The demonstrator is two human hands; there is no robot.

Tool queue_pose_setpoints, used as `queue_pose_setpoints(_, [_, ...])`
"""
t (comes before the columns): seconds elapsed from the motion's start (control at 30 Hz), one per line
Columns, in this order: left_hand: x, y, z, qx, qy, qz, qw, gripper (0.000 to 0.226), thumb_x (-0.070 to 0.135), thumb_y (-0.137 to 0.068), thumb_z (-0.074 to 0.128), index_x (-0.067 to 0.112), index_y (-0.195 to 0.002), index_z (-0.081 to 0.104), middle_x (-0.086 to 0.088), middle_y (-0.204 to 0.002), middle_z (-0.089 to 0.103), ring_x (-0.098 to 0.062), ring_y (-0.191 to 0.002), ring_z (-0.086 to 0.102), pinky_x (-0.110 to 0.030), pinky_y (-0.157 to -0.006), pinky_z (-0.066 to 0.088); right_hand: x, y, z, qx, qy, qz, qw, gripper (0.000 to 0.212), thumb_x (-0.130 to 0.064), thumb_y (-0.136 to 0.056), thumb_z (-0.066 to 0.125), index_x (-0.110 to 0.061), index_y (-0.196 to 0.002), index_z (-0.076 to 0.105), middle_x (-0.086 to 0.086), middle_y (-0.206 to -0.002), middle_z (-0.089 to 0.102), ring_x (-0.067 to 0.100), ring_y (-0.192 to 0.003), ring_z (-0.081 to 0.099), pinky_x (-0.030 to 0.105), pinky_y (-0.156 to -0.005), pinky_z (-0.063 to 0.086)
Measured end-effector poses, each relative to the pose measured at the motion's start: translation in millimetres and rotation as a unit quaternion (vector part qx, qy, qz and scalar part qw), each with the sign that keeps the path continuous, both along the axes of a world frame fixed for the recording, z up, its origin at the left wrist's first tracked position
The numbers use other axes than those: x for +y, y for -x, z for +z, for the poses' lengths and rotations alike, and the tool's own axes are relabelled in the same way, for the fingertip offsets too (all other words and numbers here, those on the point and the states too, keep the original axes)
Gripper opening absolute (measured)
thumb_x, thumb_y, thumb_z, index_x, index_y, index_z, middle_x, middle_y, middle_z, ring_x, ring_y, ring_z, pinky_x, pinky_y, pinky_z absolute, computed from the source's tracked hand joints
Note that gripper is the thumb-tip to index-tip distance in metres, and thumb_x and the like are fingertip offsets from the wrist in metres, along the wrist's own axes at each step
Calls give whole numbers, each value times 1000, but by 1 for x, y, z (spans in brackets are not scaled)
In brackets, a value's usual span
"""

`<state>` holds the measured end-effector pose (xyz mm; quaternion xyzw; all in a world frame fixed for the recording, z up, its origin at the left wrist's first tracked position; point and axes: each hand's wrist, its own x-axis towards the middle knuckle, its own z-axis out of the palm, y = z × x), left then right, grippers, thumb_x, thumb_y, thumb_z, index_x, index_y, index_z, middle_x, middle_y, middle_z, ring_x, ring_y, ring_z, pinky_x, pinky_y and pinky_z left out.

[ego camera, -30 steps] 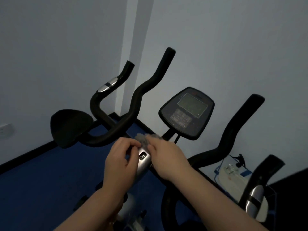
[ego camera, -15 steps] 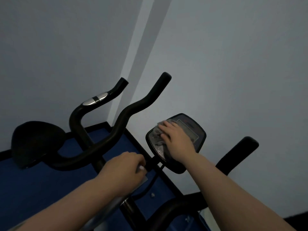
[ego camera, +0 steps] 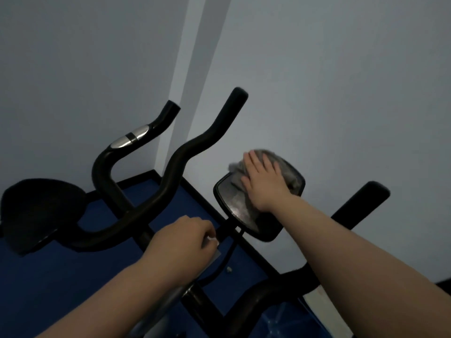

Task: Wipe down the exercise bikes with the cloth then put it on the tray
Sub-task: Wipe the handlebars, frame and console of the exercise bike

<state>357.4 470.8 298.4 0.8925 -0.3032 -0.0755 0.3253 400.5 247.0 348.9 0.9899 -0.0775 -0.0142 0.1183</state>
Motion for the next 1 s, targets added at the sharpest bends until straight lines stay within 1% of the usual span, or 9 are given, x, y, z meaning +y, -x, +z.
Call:
queue_pose_setpoints(0.1, [0, -1, 0, -4, -19, -3, 1000, 25, 45, -88, 44, 38, -103, 62, 14, -101, 64, -9, -98, 57, -34, -80, 51, 27, -2, -11, -11, 13, -26, 1000, 60, -38, -102, 17, -17, -152, -9, -1, -161, -9, 28, -147, -10, 51, -115, -10])
queue_pose_setpoints(0.23, [1, -3, 0, -8, -24, -17, 1000, 25, 46, -88, 46, 38, -105, 63, 14, -104, 65, -8, -99, 56, -33, -80, 50, 50, 52, -32, 56, 22, 2, 998, 69, -42, -101, 24, -19, -149, -19, 0, -158, -23, 27, -145, -20, 53, -113, -13])
queue_pose_setpoints(0.4, [6, -2, 1, -8, -20, -35, 999, 22, 45, -90, 47, 40, -104, 63, 17, -105, 63, -6, -99, 54, -28, -75, 44, 37, 84, -19, 121, -25, -150, 981, 75, -49, -100, 22, -20, -144, -30, 2, -151, -37, 27, -142, -28, 51, -117, -10])
queue_pose_setpoints(0.47, [7, -2, 1, -8, -22, -40, 999, 21, 44, -91, 47, 41, -104, 63, 17, -105, 62, -4, -96, 52, -27, -73, 42, 29, 84, -15, 101, -36, -201, 974, 76, -49, -100, 22, -15, -143, -31, 7, -151, -37, 30, -142, -28, 49, -118, -7])
queue_pose_setpoints(0.53, [8, -2, 1, -3, -20, -38, 999, 21, 44, -91, 47, 41, -104, 62, 18, -104, 62, -2, -94, 52, -25, -73, 41, 20, 75, -13, 65, -49, -214, 974, 76, -49, -100, 21, -12, -144, -29, 10, -153, -35, 31, -143, -26, 46, -119, -7])
queue_pose_setpoints(0.67, [6, -1, -1, 0, -8, -21, 1000, 21, 43, -90, 47, 40, -104, 63, 19, -99, 61, -2, -94, 53, -25, -77, 45, -13, 46, -2, -15, -65, -188, 980, 71, -49, -99, 20, -14, -150, -17, 8, -158, -24, 32, -144, -21, 45, -118, -6])
queue_pose_setpoints(0.83, [2, -1, -2, -5, -5, 0, 1000, 19, 40, -90, 46, 38, -99, 63, 18, -98, 63, -2, -92, 56, -27, -79, 50, -20, 8, 6, -54, -11, -133, 990, 65, -45, -100, 16, -14, -152, -10, 8, -160, -14, 31, -147, -11, 47, -118, -6])
queue_pose_setpoints(0.93, [4, 0, 0, -11, -10, 0, 1000, 21, 42, -90, 45, 38, -99, 64, 18, -98, 64, -3, -91, 57, -27, -78, 50, 15, 3, -3, -43, 0, -59, 997, 64, -43, -101, 16, -15, -151, -11, 6, -160, -14, 29, -147, -12, 47, -117, -6])
queue_pose_setpoints(1.0, [5, 1, 2, -16, -18, -7, 1000, 22, 44, -89, 45, 38, -99, 65, 18, -98, 65, -4, -94, 56, -29, -78, 49, 38, 23, -17, 11, -11, 4, 1000, 66, -43, -101, 21, -16, -151, -13, 4, -160, -17, 28, -146, -16, 46, -117, -8])
